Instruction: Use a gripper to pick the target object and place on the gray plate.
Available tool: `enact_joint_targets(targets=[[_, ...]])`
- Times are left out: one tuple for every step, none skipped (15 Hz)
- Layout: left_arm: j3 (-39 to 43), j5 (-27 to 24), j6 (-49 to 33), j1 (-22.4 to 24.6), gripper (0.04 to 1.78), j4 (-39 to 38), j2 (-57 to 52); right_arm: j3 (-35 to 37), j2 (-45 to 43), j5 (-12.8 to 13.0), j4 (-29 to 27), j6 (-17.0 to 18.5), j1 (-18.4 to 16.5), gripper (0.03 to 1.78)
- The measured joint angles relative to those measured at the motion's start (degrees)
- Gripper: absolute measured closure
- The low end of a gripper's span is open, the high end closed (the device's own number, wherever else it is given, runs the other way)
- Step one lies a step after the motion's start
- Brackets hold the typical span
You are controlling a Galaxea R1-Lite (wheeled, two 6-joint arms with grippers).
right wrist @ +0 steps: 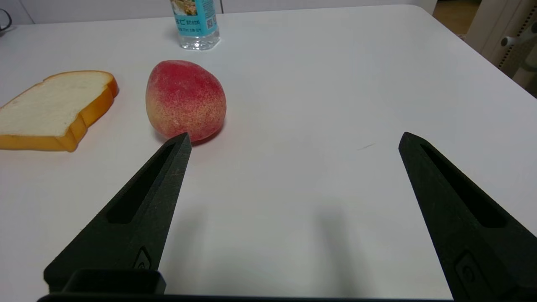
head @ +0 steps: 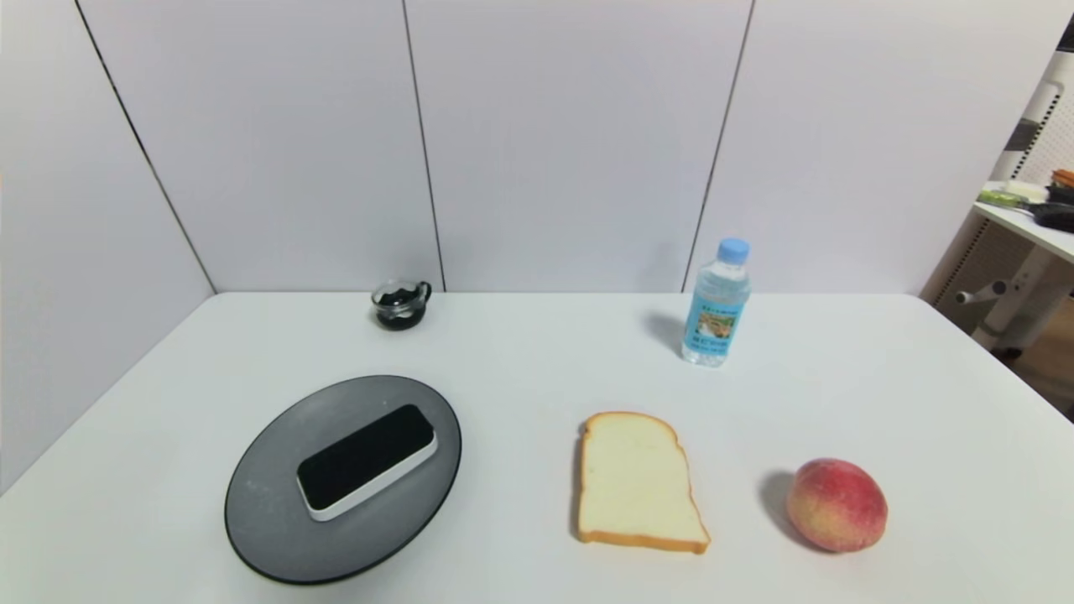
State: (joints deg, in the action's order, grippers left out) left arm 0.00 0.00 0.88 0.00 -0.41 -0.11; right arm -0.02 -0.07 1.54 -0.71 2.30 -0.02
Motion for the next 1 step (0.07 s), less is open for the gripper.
enact_joint_targets(targets=[[0.0,0.0,0.0,0.0,0.13,0.0,0.0,0.0,0.0,0.0,0.5,0.2,0.0,0.1]])
